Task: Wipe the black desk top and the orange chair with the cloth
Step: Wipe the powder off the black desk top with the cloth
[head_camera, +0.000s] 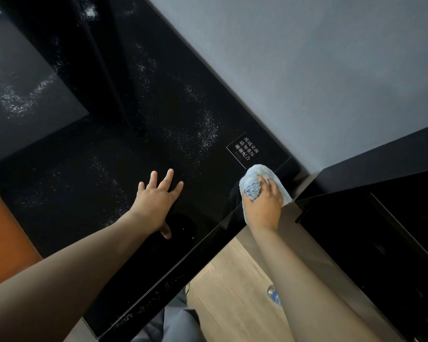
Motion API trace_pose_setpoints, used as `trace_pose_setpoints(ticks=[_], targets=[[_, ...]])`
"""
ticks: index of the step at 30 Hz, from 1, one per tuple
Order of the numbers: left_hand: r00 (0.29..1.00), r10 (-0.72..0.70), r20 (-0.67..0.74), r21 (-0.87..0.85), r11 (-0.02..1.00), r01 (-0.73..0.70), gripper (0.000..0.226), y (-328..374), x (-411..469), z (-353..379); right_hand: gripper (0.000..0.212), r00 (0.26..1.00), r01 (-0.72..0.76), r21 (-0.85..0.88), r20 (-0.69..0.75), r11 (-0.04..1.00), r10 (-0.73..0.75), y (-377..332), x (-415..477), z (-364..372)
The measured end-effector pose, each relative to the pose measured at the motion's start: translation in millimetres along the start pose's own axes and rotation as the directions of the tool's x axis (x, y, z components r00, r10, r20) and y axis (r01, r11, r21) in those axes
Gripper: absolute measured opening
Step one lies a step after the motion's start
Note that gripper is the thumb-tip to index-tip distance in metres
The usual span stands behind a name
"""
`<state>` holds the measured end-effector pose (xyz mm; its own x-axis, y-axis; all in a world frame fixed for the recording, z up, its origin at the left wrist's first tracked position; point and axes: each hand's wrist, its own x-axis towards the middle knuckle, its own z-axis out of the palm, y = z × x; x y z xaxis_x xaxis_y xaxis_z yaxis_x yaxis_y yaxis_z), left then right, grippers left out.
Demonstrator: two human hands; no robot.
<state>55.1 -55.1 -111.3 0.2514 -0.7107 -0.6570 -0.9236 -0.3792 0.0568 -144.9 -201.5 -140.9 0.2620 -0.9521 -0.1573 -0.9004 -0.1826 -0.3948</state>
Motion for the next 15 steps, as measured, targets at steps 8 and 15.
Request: trace_pose_setpoints(ticks=[8,15], targets=[[1.000,-0.006,0.000,-0.028,1.000,0.006,0.139,1.3,-4.8,-1.5,0.062,1.000,-0.005,0.012,-0.003,1.000,0.005,-0.1,-7.2,0.8],[1.000,0.000,-0.008,-0.038,0.999,0.000,0.139,-0.2,-3.5,1.5,0.063,1.000,0.004,0.030,0.015,1.000,-0.004,-6.0,-36.7,11.5]])
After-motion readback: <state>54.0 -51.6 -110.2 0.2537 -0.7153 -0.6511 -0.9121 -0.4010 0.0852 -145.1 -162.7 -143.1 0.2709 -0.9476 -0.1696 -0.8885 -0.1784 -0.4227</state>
